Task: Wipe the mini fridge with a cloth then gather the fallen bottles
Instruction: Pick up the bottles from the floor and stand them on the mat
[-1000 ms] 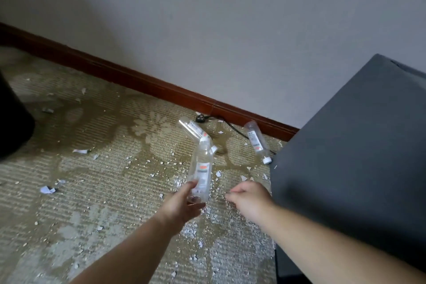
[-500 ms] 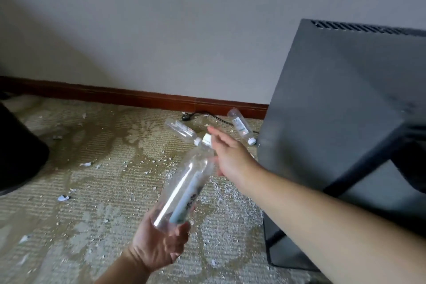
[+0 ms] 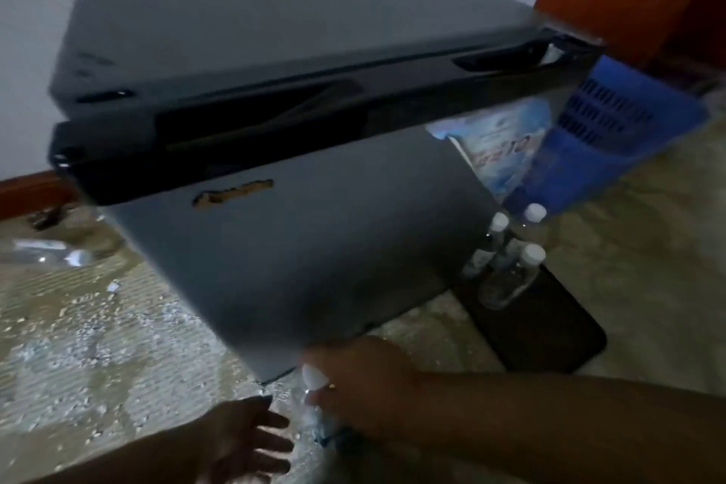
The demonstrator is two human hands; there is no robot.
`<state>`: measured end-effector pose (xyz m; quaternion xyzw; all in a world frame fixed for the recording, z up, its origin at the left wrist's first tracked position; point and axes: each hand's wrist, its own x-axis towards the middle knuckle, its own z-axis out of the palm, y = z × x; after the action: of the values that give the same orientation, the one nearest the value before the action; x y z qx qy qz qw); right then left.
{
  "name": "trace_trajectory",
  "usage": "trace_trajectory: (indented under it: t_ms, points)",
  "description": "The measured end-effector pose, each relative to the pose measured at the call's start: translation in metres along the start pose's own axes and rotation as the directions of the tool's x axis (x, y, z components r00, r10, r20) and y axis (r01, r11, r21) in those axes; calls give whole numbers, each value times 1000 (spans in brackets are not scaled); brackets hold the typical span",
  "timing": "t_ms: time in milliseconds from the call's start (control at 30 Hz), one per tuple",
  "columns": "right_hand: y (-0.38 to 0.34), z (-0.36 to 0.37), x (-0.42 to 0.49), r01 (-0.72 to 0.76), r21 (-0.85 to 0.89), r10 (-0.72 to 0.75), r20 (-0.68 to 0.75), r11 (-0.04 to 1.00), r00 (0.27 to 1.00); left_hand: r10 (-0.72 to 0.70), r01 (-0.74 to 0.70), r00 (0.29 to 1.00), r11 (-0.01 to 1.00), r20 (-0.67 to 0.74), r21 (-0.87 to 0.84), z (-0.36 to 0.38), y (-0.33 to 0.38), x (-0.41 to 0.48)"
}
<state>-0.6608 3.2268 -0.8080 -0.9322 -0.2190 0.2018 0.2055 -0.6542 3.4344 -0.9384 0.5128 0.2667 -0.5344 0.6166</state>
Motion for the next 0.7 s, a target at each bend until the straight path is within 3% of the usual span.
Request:
trace_trajectory:
  t_ms: [133, 267, 367, 533, 700]
  points:
    - [92, -33, -49, -218, 38, 221, -117, 975, 968, 91, -88, 996, 978, -8, 188, 131, 55, 16]
    - [169, -51, -89, -400, 133, 420, -198, 907, 886, 234, -235, 972, 943, 36, 235, 239, 82, 56]
    - [221, -54, -120, -499, 154, 522, -198, 853, 830, 218, -237, 970, 940, 105, 244, 302, 77, 74]
    - [283, -63, -144, -613, 250, 662, -276, 750, 697, 235, -263, 962, 931, 137, 252, 368, 66, 110]
    - [328, -74, -144, -635, 373, 734, -418, 676, 535, 219, -225, 974, 940, 49, 257, 389, 72, 119]
